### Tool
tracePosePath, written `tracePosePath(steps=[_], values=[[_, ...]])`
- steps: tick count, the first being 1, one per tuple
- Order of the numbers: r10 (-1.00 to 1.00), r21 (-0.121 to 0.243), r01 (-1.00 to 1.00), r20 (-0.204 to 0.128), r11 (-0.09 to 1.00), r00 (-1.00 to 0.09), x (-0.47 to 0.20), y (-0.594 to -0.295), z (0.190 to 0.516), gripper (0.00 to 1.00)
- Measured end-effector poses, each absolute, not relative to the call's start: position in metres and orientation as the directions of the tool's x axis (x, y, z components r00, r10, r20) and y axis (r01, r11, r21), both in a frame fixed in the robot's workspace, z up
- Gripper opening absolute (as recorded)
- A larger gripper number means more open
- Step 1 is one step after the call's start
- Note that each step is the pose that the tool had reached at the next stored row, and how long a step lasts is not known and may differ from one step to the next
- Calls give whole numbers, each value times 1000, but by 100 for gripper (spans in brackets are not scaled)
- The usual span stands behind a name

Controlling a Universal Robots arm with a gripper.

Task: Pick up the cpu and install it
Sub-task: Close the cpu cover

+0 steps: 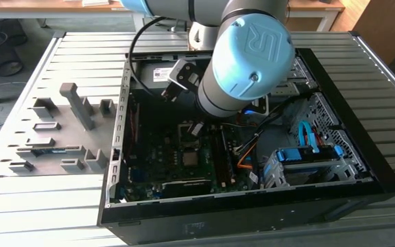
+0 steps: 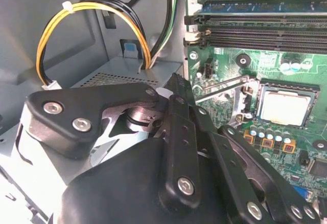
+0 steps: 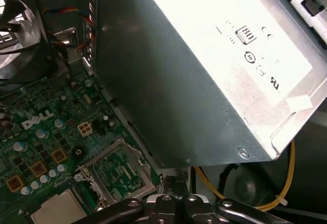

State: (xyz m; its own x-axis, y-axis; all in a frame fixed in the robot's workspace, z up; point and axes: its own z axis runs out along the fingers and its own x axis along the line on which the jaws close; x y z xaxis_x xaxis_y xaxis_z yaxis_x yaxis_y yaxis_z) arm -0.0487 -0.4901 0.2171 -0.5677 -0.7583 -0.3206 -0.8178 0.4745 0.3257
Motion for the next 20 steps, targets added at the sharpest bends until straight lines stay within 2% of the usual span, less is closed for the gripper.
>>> tracePosePath(steps=[20], values=[[-758, 325, -818, -321, 474, -568, -49, -495, 220, 10]])
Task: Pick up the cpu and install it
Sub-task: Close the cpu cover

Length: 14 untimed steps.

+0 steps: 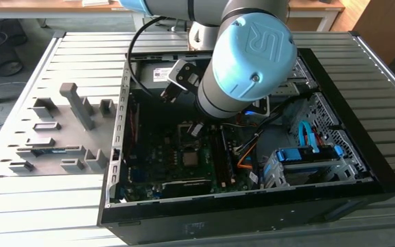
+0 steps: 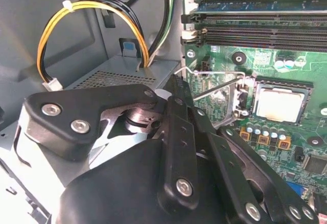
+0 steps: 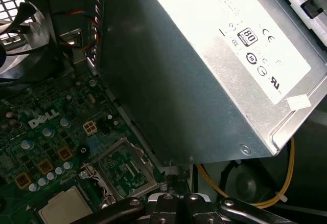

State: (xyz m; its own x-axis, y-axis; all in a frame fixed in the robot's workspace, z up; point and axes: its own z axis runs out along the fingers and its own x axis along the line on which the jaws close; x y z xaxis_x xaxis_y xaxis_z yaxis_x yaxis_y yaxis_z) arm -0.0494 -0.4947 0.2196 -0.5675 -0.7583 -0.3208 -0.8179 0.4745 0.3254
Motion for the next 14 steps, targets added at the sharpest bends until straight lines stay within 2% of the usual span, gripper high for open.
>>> tracePosePath(steps=[14], values=[[-758, 324, -818, -322, 474, -567, -50, -500, 223, 10]])
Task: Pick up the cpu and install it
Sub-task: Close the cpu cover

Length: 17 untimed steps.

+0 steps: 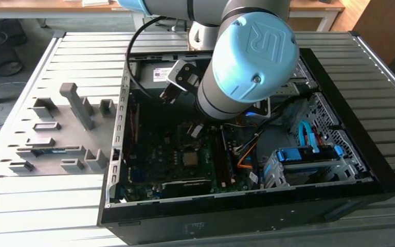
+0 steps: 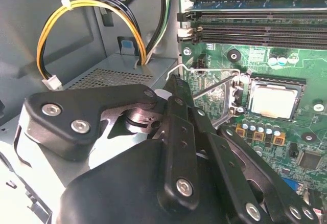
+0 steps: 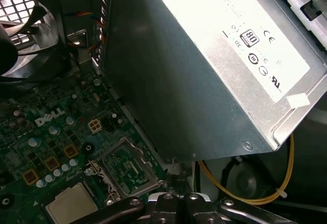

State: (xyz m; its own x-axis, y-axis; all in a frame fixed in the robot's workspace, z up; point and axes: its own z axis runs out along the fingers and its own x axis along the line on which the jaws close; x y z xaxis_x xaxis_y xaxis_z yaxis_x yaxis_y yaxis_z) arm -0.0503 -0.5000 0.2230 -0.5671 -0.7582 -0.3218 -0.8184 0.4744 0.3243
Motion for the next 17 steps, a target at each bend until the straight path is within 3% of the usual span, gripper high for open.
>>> tracePosePath(steps=[17], values=[[-758, 324, -819, -322, 474, -567, -51, -513, 224, 10]])
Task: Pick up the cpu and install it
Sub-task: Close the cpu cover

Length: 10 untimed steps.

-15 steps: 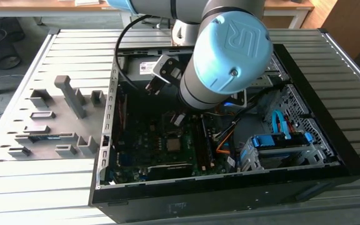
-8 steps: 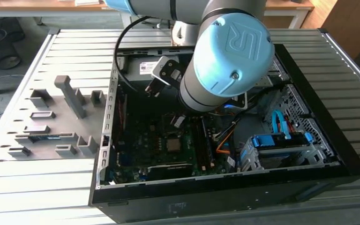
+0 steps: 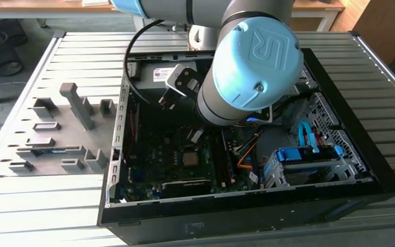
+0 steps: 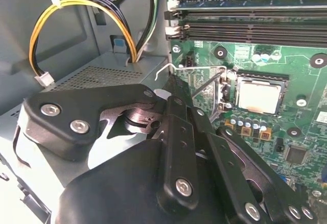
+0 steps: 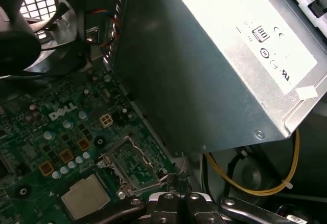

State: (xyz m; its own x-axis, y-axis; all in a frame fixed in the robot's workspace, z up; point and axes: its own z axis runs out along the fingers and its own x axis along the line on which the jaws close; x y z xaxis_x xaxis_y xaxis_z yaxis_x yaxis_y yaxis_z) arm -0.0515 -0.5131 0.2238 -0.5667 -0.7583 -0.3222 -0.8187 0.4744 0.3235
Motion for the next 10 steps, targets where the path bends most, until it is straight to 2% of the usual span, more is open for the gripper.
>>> tracePosePath(steps=[10], values=[[-758, 323, -819, -322, 474, -567, -52, -521, 224, 10]])
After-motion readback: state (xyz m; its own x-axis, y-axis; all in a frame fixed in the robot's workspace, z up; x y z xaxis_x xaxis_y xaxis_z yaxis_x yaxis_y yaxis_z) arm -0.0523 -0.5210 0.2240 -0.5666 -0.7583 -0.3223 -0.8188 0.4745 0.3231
